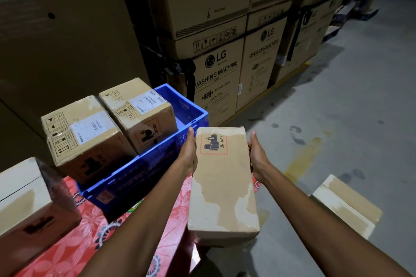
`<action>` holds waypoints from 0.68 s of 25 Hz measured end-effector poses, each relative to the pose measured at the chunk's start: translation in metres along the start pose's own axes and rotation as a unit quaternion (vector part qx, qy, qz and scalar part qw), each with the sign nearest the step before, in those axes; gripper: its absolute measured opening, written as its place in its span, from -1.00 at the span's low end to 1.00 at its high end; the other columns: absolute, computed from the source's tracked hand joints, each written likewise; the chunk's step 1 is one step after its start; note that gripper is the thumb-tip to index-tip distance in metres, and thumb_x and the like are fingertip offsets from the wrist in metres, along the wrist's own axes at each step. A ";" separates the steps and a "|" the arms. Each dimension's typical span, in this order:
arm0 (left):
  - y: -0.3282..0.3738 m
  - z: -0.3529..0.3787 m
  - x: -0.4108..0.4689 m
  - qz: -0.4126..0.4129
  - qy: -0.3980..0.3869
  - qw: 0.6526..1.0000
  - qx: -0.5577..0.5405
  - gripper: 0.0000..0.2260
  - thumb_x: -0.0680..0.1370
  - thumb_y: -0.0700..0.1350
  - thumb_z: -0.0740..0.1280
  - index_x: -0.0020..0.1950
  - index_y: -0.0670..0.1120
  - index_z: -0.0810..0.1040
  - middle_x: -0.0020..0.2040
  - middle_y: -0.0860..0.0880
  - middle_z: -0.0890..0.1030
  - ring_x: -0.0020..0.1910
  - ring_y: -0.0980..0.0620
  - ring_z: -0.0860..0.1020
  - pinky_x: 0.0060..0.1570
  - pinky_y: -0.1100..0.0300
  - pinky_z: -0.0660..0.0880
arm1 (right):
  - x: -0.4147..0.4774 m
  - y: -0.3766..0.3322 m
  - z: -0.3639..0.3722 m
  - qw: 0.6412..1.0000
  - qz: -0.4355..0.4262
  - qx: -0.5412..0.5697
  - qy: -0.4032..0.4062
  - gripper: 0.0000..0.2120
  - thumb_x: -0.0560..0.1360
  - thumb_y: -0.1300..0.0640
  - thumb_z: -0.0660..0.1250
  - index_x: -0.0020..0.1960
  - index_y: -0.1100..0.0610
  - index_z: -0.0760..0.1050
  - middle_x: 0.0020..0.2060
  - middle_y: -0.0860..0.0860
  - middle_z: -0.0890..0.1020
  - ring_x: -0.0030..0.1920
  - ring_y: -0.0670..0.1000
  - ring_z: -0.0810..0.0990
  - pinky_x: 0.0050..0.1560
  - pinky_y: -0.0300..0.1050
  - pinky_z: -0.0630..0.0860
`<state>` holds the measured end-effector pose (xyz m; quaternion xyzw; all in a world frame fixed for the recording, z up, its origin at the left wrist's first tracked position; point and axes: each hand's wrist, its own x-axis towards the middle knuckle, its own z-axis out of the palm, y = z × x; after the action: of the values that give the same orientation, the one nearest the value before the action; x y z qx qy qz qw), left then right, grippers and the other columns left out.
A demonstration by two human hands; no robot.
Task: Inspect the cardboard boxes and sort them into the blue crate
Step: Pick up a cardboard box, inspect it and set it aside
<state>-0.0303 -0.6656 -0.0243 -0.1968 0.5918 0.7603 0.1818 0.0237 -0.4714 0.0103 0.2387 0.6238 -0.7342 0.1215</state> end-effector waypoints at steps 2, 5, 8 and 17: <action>0.013 0.005 -0.015 0.009 -0.021 1.000 0.006 -0.26 0.55 0.47 0.04 0.30 -0.07 0.64 0.17 -0.21 0.69 0.14 -0.22 0.68 0.27 -0.24 0.53 | -0.005 -0.004 0.000 1.000 -0.009 0.027 -0.011 -0.28 0.65 -0.37 -0.10 -0.14 0.14 0.60 -0.37 0.07 0.68 -0.39 0.05 0.68 -0.34 -0.17 0.54; 0.037 0.013 -0.042 0.052 -0.052 0.997 0.017 -0.30 0.62 0.40 -0.04 0.30 -0.06 0.64 0.16 -0.20 0.70 0.15 -0.20 0.68 0.21 -0.17 0.56 | -0.012 -0.014 0.000 0.997 -0.056 0.059 -0.004 -0.27 0.64 -0.38 -0.07 0.11 0.23 0.57 -0.24 0.08 0.69 -0.31 0.02 0.68 -0.35 -0.17 0.57; 0.060 0.015 -0.070 0.116 -0.083 0.990 0.015 -0.30 0.66 0.35 -0.12 0.38 -0.08 0.57 0.20 -0.18 0.69 0.21 -0.13 0.66 0.14 -0.06 0.57 | -0.028 -0.030 0.000 0.988 -0.131 0.077 0.038 -0.31 0.65 -0.36 -0.09 0.33 0.14 0.50 0.14 0.11 0.67 0.06 0.01 0.66 -0.05 -0.08 0.58; 0.012 -0.010 -0.135 0.159 -0.101 0.981 0.040 -0.45 0.69 0.27 -0.06 0.39 0.05 0.57 0.19 0.05 0.71 0.15 0.13 0.67 -0.11 0.32 0.59 | -0.107 0.013 0.014 0.982 -0.156 0.072 0.076 -0.49 0.71 -0.21 -0.08 0.04 0.01 0.57 -0.10 -0.12 0.71 -0.13 -0.23 0.68 -0.24 -0.32 0.55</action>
<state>0.0802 -0.6843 0.0523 -0.0149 0.6237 0.7713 0.1256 0.1192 -0.5003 0.0543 0.2018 0.6066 -0.7667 -0.0596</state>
